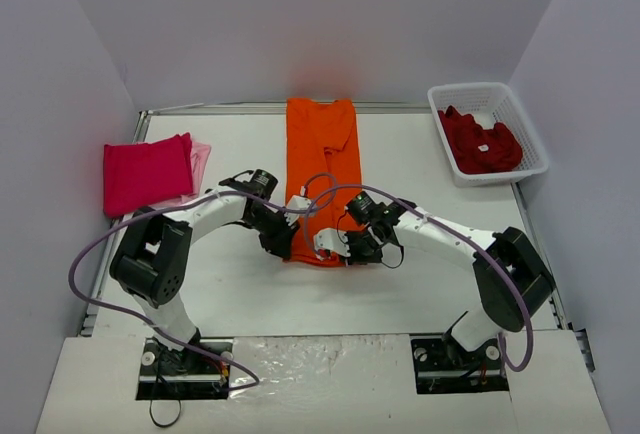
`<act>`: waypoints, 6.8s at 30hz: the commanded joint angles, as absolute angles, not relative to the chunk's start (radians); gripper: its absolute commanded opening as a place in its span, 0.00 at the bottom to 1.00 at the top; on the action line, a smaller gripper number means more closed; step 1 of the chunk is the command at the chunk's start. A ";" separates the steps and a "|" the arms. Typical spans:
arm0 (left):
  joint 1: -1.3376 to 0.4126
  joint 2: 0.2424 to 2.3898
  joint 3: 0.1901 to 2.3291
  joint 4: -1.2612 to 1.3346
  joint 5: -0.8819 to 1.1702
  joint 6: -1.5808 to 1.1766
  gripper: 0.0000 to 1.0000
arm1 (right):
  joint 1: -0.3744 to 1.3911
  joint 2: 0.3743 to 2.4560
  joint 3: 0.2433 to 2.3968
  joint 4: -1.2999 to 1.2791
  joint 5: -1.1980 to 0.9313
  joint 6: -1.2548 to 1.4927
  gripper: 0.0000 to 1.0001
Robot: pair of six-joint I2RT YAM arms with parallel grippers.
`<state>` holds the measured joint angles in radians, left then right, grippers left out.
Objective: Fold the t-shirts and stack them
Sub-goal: Grab the bottom of the folded rectangular tshirt with both arms, then fold the folded rectangular tshirt in 1/3 of the way, then grab one side of the 2/3 rectangular tshirt with both arms
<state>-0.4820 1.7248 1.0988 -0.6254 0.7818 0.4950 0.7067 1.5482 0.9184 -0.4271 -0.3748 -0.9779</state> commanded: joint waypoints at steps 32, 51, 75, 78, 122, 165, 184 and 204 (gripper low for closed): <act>-0.520 1.605 1.190 -1.117 1.029 0.896 0.02 | 0.703 1.459 1.095 -0.853 -0.577 -1.031 0.00; -0.522 1.526 1.224 -1.032 1.011 0.802 0.02 | 0.687 1.470 1.175 -0.881 -0.565 -1.068 0.00; -0.502 1.571 1.351 -0.977 0.865 0.785 0.02 | 0.588 1.528 1.327 -0.838 -0.492 -1.069 0.00; -0.495 1.591 1.391 -0.985 0.844 0.796 0.02 | 0.577 1.551 1.347 -0.834 -0.489 -1.077 0.00; -0.423 1.894 1.824 -0.957 0.658 0.793 0.02 | 0.416 1.881 1.686 -0.707 -0.500 -1.140 0.00; -0.361 2.164 2.048 -0.922 0.653 0.831 0.05 | 0.351 2.209 1.930 -0.681 -0.499 -1.117 0.15; -0.348 2.134 2.125 -0.920 0.656 0.811 0.33 | 0.354 2.140 1.971 -0.675 -0.445 -1.074 0.36; -0.592 1.575 1.119 -0.436 0.332 0.798 0.33 | 0.345 1.769 1.361 -0.690 -0.598 -0.910 0.43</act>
<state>-0.5667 1.6184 1.1519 -0.5591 0.4427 0.7856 0.3580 1.7874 1.3945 -0.6472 -0.5529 -0.9611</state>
